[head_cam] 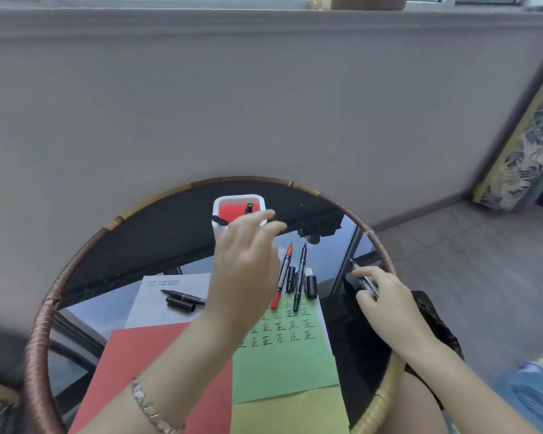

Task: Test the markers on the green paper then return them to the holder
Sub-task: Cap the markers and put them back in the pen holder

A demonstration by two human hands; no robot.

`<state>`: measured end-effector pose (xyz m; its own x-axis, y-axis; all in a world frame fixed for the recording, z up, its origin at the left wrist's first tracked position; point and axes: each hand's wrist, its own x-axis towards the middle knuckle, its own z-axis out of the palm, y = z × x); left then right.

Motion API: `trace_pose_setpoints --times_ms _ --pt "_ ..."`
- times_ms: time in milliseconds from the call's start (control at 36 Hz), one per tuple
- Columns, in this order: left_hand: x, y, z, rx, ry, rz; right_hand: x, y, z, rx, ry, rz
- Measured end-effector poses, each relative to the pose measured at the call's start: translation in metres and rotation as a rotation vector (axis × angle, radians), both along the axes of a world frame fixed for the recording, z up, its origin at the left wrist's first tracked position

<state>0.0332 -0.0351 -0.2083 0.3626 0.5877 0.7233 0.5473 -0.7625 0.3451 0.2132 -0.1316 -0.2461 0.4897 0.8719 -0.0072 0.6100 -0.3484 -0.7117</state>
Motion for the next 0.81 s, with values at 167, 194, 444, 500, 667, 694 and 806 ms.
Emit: trace_pose_setpoints --times_ms 167,194,444,500,667,694,806 --pt "0.024 -0.010 -0.027 -0.358 0.480 -0.166 0.000 -0.021 0.008 0.042 0.061 0.018" --pt "0.028 -0.009 -0.030 -0.374 0.519 -0.169 0.001 -0.025 0.009 0.044 0.071 0.015" --pt "0.046 -0.003 -0.037 -0.337 0.596 -0.177 0.010 -0.041 0.012 0.062 0.127 0.037" --pt "0.046 -0.006 -0.033 -0.445 0.362 -0.189 0.008 -0.041 0.014 0.086 0.142 0.042" --pt "0.030 -0.019 -0.008 -0.878 -0.446 -0.204 -0.001 -0.035 0.019 0.145 0.167 0.083" --pt "0.026 -0.020 -0.004 -0.887 -0.511 -0.186 -0.004 -0.033 0.021 0.156 0.172 0.089" --pt "0.013 -0.024 0.002 -1.036 -0.719 -0.159 -0.019 -0.030 0.034 0.247 0.208 0.148"
